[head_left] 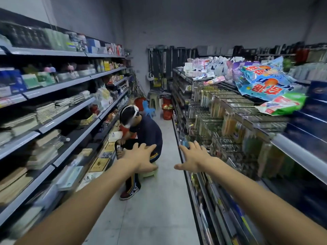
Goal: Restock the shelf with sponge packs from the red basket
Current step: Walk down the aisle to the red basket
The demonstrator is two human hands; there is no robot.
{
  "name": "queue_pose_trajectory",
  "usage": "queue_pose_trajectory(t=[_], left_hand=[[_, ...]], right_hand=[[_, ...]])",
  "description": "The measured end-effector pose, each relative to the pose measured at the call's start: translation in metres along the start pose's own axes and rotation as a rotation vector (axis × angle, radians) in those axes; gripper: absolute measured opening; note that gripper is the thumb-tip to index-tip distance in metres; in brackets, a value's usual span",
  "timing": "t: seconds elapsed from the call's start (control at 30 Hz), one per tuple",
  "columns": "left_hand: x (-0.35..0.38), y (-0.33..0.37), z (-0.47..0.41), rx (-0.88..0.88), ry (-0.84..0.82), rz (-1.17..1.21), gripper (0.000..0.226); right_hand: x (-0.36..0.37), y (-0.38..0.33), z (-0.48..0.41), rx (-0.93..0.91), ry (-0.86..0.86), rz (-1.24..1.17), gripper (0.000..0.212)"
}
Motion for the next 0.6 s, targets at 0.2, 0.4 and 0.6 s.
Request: queue_pose_trajectory(t=[0.2, 0.4, 0.6], left_hand=[[0.037, -0.047, -0.155, 0.002, -0.024, 0.013, 0.092], [0.062, -0.086, -0.295, 0.027, -0.067, -0.018, 0.092], [0.092, -0.101, -0.41, 0.057, -0.072, 0.001, 0.091]], right_hand=[[0.017, 0.023, -0.162, 0.016, -0.025, 0.063, 0.099], [0.014, 0.046, -0.299, -0.002, 0.006, 0.102, 0.095], [0.049, 0.077, -0.411, 0.015, -0.03, 0.062, 0.095]])
Point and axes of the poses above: each hand's wrist, its own z-axis away from the middle knuckle, its own x-axis out of the palm, y = z × x, the point moved 3 cm from there along -z, towards the middle knuckle, and after that the axes turned 9 degrees about y, right-handed, at the moved point
